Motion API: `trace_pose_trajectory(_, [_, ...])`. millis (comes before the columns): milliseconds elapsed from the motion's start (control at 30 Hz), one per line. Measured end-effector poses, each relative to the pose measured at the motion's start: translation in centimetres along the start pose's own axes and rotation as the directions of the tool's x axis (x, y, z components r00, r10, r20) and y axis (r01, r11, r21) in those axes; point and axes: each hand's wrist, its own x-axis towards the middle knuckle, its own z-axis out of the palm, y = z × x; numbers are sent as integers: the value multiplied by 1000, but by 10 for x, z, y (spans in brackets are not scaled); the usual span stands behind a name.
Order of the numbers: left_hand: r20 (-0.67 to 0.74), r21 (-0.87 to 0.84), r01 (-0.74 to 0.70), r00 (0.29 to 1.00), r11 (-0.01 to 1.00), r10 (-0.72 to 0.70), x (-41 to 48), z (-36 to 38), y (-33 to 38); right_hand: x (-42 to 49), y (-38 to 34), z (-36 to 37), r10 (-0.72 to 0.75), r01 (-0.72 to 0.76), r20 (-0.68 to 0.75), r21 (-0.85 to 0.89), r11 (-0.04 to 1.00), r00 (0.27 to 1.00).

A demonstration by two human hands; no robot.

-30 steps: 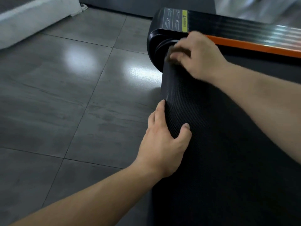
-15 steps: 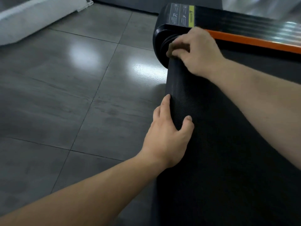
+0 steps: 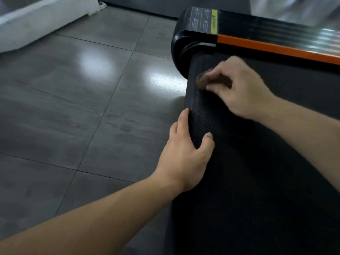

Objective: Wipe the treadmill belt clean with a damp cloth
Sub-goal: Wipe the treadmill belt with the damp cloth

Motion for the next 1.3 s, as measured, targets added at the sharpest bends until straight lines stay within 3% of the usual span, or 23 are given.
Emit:
trace_pose_trajectory(100, [5, -1, 2, 1000, 1000, -2, -1, 0, 2, 0, 9, -12, -55, 58, 53, -48, 997, 997])
trace_pose_trajectory(167, [13, -6, 4, 1000, 1000, -4, -2, 0, 2, 24, 27, -15, 129, -136, -78, -96, 986, 989])
trace_pose_trajectory(233, [7, -10, 5, 1000, 1000, -5, -2, 0, 1, 44, 33, -13, 331, -353, -195, -90, 931, 923])
trace_pose_trajectory(267, [8, -8, 6, 1000, 1000, -6, -1, 0, 1, 46, 30, -8, 363, -397, -223, -128, 909, 905])
trace_pose_trajectory(300, [9, -4, 7, 1000, 1000, -7, -1, 0, 0, 43, 22, -2, 352, -390, -221, -166, 906, 910])
trace_pose_trajectory(400, [-1, 0, 2, 1000, 1000, -2, -1, -1, 0, 7, -7, 11, 125, -143, -117, -162, 976, 985])
trace_pose_trajectory(500, [-3, -5, 5, 1000, 1000, -5, -1, 0, 1, -3, -2, -1, -49, 36, -42, -258, 965, 998])
trace_pose_trajectory(533, [0, -10, 5, 1000, 1000, -5, -1, 0, 1, 6, 11, -8, -31, 12, -54, -317, 948, 998])
trace_pose_trajectory(600, [1, -17, 3, 1000, 1000, -3, -1, 0, 1, 30, 34, -19, 186, -212, -110, -307, 928, 976])
trace_pose_trajectory(667, [-1, -24, 4, 1000, 1000, -4, -1, 0, 1, 39, 33, -19, 289, -334, -183, -318, 887, 940])
trace_pose_trajectory(733, [-1, -25, 4, 1000, 1000, -4, -2, -1, 1, 23, 13, -7, 249, -282, -143, -293, 914, 958])
trace_pose_trajectory(833, [-6, -9, -2, 1000, 1000, 1, -2, -1, 2, -28, -14, -4, 69, -67, 2, -159, 985, 998])
trace_pose_trajectory(900, [-9, -3, 0, 1000, 1000, 0, -1, -1, 2, -35, -4, -14, 32, -21, 56, -183, 983, 998])
trace_pose_trajectory(1033, [1, -14, 3, 1000, 1000, -3, -3, -1, 4, -8, 22, -20, 315, -333, -114, -206, 920, 942])
trace_pose_trajectory(1067, [-2, -15, 4, 1000, 1000, -4, -3, -1, 4, -10, 15, -14, 329, -357, -154, -219, 908, 932])
trace_pose_trajectory(1133, [-14, -21, 7, 1000, 1000, -7, -3, 0, 3, -33, -12, 0, 244, -267, -130, -207, 941, 961])
trace_pose_trajectory(1300, [26, -73, 46, 999, 996, -44, -8, -2, 1, -103, -57, -12, -20, 21, 132, -7, 1000, 991])
